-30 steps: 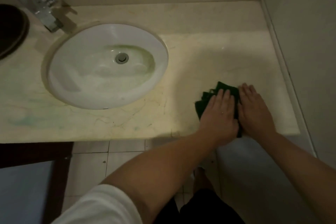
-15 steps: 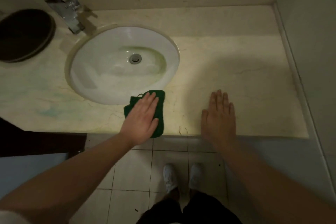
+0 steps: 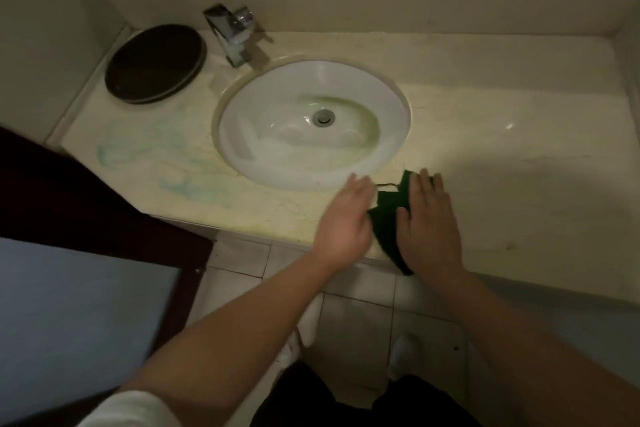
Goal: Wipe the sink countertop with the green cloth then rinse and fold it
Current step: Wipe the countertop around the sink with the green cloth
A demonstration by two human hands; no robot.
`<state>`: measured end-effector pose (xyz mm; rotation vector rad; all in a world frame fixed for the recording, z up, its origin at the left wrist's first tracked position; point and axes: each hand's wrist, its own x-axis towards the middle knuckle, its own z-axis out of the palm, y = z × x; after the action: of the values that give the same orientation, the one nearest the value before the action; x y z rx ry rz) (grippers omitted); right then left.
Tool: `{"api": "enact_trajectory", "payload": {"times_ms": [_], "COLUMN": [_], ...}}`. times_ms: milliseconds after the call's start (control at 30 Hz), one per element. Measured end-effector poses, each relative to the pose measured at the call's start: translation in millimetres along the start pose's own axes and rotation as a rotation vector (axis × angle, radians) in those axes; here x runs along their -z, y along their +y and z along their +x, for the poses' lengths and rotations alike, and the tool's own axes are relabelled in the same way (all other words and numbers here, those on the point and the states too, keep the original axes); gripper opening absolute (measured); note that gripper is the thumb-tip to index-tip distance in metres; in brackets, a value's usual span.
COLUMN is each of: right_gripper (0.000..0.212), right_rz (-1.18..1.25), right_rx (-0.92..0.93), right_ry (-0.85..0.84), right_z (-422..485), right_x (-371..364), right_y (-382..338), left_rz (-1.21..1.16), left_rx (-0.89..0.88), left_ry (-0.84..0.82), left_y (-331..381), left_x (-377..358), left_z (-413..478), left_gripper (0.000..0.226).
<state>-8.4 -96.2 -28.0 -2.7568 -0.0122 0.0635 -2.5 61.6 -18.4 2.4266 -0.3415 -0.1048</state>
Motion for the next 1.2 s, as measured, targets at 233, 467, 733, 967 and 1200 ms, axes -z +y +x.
{"api": "enact_trajectory", "payload": {"times_ms": [233,467,733,967,1200], "right_gripper": [0.064,0.065,0.057,0.067,0.066], "right_rz": [-0.269,-0.250,-0.255,-0.260,-0.272], "right_rx": [-0.179,-0.259,0.157,-0.032,-0.217], "right_ry": [-0.005,0.018,-0.071,-0.074,-0.031], "right_z": [3,28,28,13,25], "right_x": [-42,-95,-105,-100,-136], "right_y": [-46,-188,-249,-222,-277], "left_rz": [0.469,0.521,0.478,0.302,0.506], "left_rx": [0.237,0.151,0.111,0.094,0.320], "left_ry": [-0.002,-0.086,-0.118,-0.036,-0.018], "left_y": [-179,-227,-234,-262,-361], "left_x": [125,136,140,198,265], "left_z": [-22,-18,-18,-13,5], "left_gripper": [0.059,0.073,0.070,0.071,0.067]}}
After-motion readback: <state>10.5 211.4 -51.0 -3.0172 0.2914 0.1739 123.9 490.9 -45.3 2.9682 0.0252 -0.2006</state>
